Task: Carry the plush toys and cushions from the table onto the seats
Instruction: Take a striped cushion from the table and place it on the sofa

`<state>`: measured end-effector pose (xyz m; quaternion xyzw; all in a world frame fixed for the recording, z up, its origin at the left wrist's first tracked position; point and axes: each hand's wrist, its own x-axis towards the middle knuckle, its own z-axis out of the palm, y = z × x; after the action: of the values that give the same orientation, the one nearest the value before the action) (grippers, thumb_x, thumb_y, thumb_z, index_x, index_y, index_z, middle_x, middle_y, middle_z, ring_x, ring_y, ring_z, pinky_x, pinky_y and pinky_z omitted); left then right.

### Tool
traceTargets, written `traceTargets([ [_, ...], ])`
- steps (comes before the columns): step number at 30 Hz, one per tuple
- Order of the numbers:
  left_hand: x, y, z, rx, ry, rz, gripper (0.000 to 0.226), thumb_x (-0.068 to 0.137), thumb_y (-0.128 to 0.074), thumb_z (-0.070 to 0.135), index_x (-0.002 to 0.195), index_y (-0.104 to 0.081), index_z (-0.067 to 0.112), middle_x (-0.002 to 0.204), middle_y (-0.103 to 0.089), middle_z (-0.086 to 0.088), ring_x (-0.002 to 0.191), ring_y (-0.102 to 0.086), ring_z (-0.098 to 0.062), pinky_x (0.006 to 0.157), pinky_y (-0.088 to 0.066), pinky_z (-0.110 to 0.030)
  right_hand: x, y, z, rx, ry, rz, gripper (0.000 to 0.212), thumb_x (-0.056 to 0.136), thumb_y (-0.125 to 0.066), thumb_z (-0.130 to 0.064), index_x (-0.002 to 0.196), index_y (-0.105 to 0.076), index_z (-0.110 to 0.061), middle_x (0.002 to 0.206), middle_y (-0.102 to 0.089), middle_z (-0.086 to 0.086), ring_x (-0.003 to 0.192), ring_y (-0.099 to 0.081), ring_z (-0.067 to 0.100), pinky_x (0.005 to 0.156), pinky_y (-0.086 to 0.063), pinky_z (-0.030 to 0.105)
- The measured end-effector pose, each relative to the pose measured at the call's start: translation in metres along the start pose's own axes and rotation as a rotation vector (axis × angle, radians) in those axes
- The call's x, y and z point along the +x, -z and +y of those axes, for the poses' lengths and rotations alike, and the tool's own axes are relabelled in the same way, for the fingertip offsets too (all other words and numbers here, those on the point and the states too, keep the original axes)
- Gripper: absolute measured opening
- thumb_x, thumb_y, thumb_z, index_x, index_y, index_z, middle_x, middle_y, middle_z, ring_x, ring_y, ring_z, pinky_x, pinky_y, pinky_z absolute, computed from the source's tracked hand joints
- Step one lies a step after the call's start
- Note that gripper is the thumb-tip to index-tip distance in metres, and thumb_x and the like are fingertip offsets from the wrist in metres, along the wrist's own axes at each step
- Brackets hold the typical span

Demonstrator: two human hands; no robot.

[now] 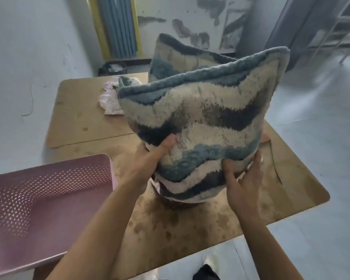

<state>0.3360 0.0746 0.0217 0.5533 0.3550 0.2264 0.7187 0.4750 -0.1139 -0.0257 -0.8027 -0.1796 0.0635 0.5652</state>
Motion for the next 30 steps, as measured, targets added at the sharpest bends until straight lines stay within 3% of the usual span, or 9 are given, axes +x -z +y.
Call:
traceTargets([
  [2, -0.013, -0.003, 0.001, 0.064, -0.006, -0.088, 0.056, 0.065, -0.086, 0.061, 0.114, -0.065, 0.042, 0.116, -0.074, 0.021, 0.111, -0.069, -0.006, 0.095, -0.057, -0.032, -0.006, 0.0, -0.003, 0.097, 0.082, -0.023, 0.103, 0.081, -0.062, -0.076, 0.161, -0.005, -0.044, 0.168, -0.018, -0.014, 0.155, -0.024, 0.014, 0.12, -0.034, 0.058],
  [5, -0.026, -0.009, -0.009, 0.16, -0.037, -0.15, 0.051, 0.066, -0.08, 0.059, 0.112, -0.061, 0.05, 0.126, -0.066, 0.025, 0.117, -0.062, 0.001, 0.1, -0.051, -0.027, -0.021, 0.0, -0.009, -0.049, 0.214, -0.258, 0.15, 0.056, -0.085, -0.075, 0.159, 0.018, -0.04, 0.172, 0.008, -0.006, 0.16, -0.001, 0.02, 0.124, -0.021, 0.061],
  [7, -0.033, -0.012, -0.014, 0.194, -0.049, -0.204, 0.055, 0.065, -0.079, 0.066, 0.114, -0.059, 0.052, 0.129, -0.064, 0.025, 0.12, -0.059, 0.003, 0.099, -0.05, -0.023, -0.026, -0.004, -0.013, -0.196, 0.252, -0.279, 0.167, 0.042, -0.091, -0.075, 0.154, 0.028, -0.042, 0.17, 0.017, 0.001, 0.159, 0.01, 0.025, 0.124, -0.014, 0.063],
  [12, -0.032, -0.004, -0.035, 0.224, -0.118, -0.201, 0.051, 0.075, -0.072, 0.07, 0.115, -0.062, 0.04, 0.126, -0.07, 0.01, 0.107, -0.068, -0.001, 0.087, -0.056, -0.021, -0.007, -0.012, -0.015, -0.226, 0.237, -0.054, 0.167, 0.035, -0.097, -0.067, 0.159, 0.007, -0.03, 0.166, -0.02, 0.008, 0.154, -0.023, 0.032, 0.121, -0.028, 0.06],
  [16, -0.03, 0.013, -0.095, 0.861, -0.382, -0.153, 0.066, 0.078, -0.058, 0.076, 0.118, -0.062, 0.023, 0.116, -0.066, 0.008, 0.103, -0.065, -0.015, 0.087, -0.054, -0.032, 0.008, -0.01, -0.004, -0.102, 0.126, -0.08, 0.17, 0.031, -0.098, -0.066, 0.162, 0.005, -0.026, 0.161, -0.033, -0.008, 0.147, -0.038, 0.015, 0.121, -0.035, 0.047],
  [20, -0.025, 0.01, -0.136, 1.551, -0.412, -0.359, 0.085, 0.088, -0.024, 0.077, 0.12, -0.066, 0.011, 0.13, -0.065, -0.01, 0.131, -0.049, -0.036, 0.108, -0.04, -0.046, 0.008, -0.003, 0.008, 0.03, 0.065, -0.156, 0.14, 0.038, -0.088, -0.065, 0.157, -0.027, -0.021, 0.149, -0.048, -0.011, 0.135, -0.048, 0.009, 0.115, -0.041, 0.039],
  [23, -0.018, 0.001, -0.146, 1.602, -0.391, -0.299, 0.094, 0.09, -0.009, 0.079, 0.122, -0.07, 0.016, 0.13, -0.069, -0.009, 0.136, -0.044, -0.036, 0.11, -0.032, -0.05, 0.01, 0.005, 0.014, 0.099, 0.03, -0.145, 0.123, 0.041, -0.087, -0.07, 0.146, -0.049, -0.018, 0.136, -0.063, -0.01, 0.126, -0.06, 0.011, 0.107, -0.049, 0.041],
  [27, -0.007, -0.002, -0.15, 1.605, -0.358, -0.275, 0.106, 0.082, 0.004, 0.088, 0.106, -0.075, 0.021, 0.116, -0.071, -0.002, 0.123, -0.046, -0.03, 0.094, -0.031, -0.045, 0.021, 0.019, 0.004, 0.095, -0.039, -0.13, 0.069, 0.055, -0.086, -0.052, 0.118, -0.07, -0.028, 0.101, -0.076, -0.016, 0.095, -0.072, 0.002, 0.087, -0.061, 0.045],
  [30, -0.001, -0.002, -0.15, 1.612, -0.331, -0.268, 0.114, 0.073, 0.014, 0.09, 0.111, -0.075, 0.03, 0.121, -0.069, 0.008, 0.12, -0.044, -0.024, 0.093, -0.03, -0.041, 0.027, 0.032, -0.012, 0.103, 0.004, -0.068, 0.044, 0.07, -0.09, -0.03, 0.11, -0.072, -0.022, 0.091, -0.074, -0.025, 0.088, -0.069, -0.008, 0.076, -0.061, 0.024],
])
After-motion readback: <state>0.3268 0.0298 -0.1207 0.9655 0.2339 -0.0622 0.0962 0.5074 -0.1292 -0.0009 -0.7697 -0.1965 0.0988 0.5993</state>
